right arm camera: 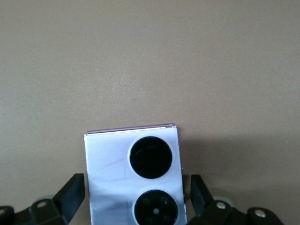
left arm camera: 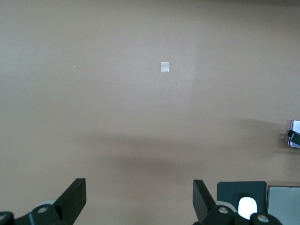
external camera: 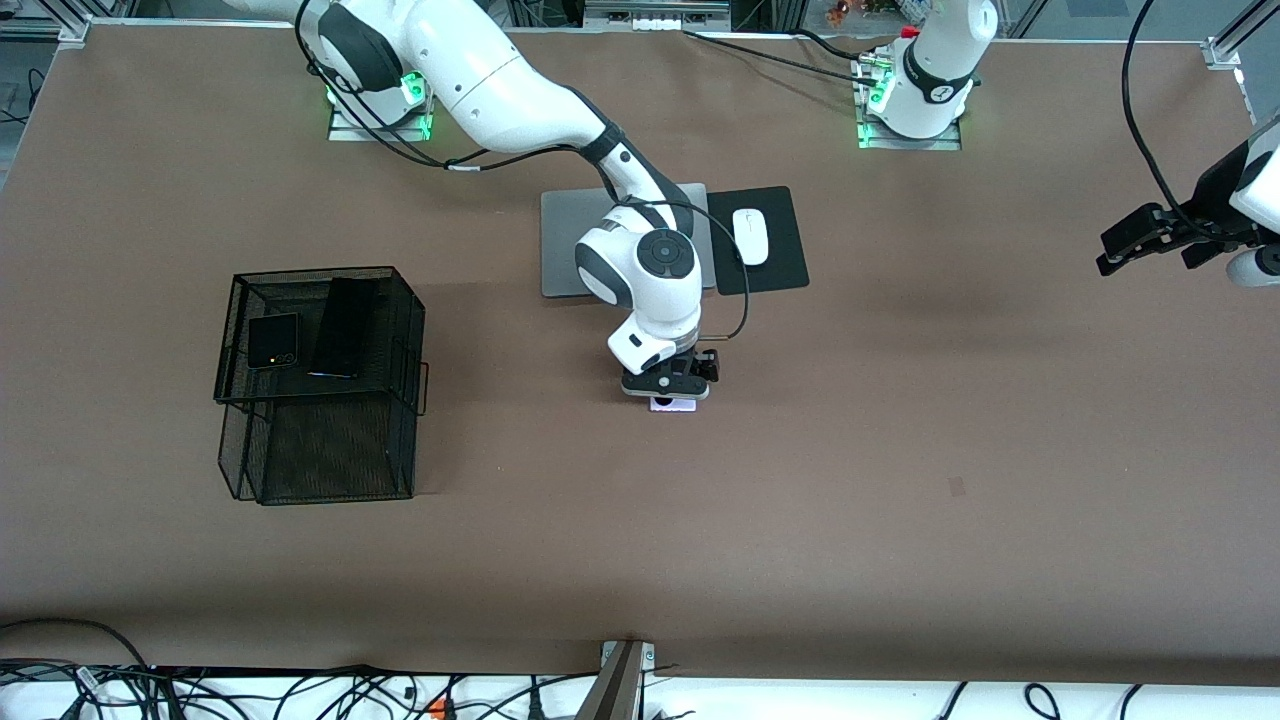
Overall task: Place phones with both arms
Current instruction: 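Carry the white phone over the basket with the right gripper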
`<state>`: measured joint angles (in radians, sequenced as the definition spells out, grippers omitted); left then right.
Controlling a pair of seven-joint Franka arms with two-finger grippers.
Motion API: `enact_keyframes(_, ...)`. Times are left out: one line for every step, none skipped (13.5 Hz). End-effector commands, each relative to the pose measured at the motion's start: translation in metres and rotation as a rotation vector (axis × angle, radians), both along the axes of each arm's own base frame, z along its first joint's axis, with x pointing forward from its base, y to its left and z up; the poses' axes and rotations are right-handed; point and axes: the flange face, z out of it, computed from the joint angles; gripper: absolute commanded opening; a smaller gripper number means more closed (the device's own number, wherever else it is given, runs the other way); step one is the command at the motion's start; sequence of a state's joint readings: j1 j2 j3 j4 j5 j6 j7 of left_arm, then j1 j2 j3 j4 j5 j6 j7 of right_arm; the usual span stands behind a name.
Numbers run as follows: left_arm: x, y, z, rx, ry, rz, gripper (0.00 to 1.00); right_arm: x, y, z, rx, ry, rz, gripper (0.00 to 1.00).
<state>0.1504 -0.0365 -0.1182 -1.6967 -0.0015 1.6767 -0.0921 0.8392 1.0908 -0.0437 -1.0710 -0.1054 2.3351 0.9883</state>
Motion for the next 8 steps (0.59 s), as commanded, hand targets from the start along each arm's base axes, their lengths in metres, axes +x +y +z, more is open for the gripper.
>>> enact_keyframes(-0.002, -0.002, 0.006, -0.017, -0.009, -0.020, 1.00, 0.003, 0.004, -0.005, 0.007, -0.023, -0.013, 0.75)
enact_keyframes(-0.002, -0.002, 0.006, -0.017, -0.009, -0.018, 1.00, 0.003, 0.004, -0.005, 0.004, -0.026, -0.007, 0.62)
enact_keyframes(-0.002, -0.002, 0.006, -0.017, -0.009, -0.020, 1.00, 0.003, 0.004, -0.004, -0.004, -0.036, 0.005, 0.46)
enact_keyframes(-0.002, -0.002, 0.006, -0.017, -0.009, -0.018, 1.00, 0.004, 0.003, -0.004, -0.011, -0.039, 0.010, 0.29)
enact_keyframes(-0.002, -0.003, 0.006, -0.017, -0.009, -0.020, 1.00, 0.005, 0.002, -0.002, -0.013, -0.040, 0.012, 0.17)
enact_keyframes(-0.002, -0.003, 0.007, -0.017, -0.010, -0.020, 1.00, 0.008, 0.000, 0.002, -0.014, -0.040, 0.010, 0.08)
enact_keyframes(-0.002, -0.003, 0.007, -0.017, -0.010, -0.020, 1.00, 0.010, -0.002, 0.007, -0.022, -0.033, 0.004, 0.02)
enact_keyframes(-0.002, -0.003, 0.006, -0.017, -0.009, -0.022, 1.00, 0.010, -0.005, 0.011, -0.043, -0.018, -0.001, 0.00)
